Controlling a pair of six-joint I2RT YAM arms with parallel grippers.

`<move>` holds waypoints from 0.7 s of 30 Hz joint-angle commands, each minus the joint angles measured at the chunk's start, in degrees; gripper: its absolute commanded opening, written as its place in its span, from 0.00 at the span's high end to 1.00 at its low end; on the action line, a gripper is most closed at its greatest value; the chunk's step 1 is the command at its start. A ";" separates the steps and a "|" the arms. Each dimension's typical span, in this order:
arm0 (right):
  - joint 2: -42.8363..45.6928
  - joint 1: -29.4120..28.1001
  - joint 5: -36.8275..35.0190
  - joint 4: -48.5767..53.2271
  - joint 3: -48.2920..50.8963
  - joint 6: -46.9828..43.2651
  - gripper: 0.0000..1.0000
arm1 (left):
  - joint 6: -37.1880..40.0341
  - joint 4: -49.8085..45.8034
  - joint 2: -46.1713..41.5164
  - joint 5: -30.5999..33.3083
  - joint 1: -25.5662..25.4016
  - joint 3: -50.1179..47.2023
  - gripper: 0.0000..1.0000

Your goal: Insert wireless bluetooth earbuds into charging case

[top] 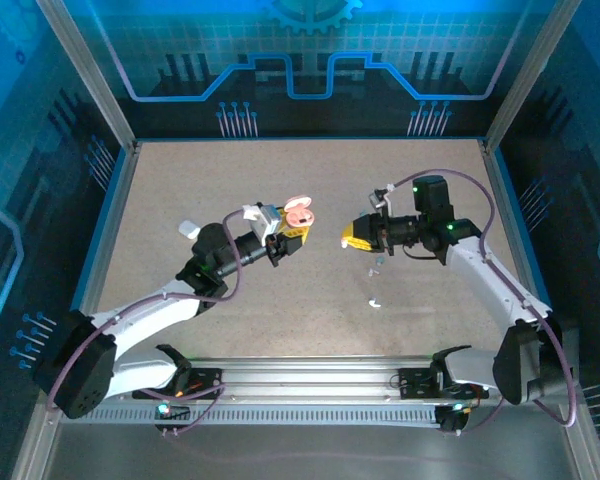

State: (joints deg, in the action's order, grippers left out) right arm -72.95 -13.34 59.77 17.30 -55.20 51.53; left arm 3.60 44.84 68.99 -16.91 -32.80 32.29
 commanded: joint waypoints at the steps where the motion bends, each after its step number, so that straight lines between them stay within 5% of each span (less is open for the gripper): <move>1: -0.79 -0.45 4.52 -5.70 -3.06 4.55 0.83 | 2.43 1.21 1.07 1.97 -1.20 -0.22 0.61; 10: -1.60 -7.65 -7.39 6.85 -15.44 -7.89 0.83 | 5.41 5.23 5.19 4.96 -4.53 0.53 0.61; 21: -3.24 -15.24 -21.27 7.97 -19.22 -11.85 0.84 | 5.48 9.30 7.02 5.05 -5.92 0.80 0.61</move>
State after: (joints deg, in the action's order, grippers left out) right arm -75.33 -27.20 43.51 22.39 -72.18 42.76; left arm 7.92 50.15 75.92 -12.62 -38.11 32.29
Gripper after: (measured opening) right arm 0.168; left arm 0.396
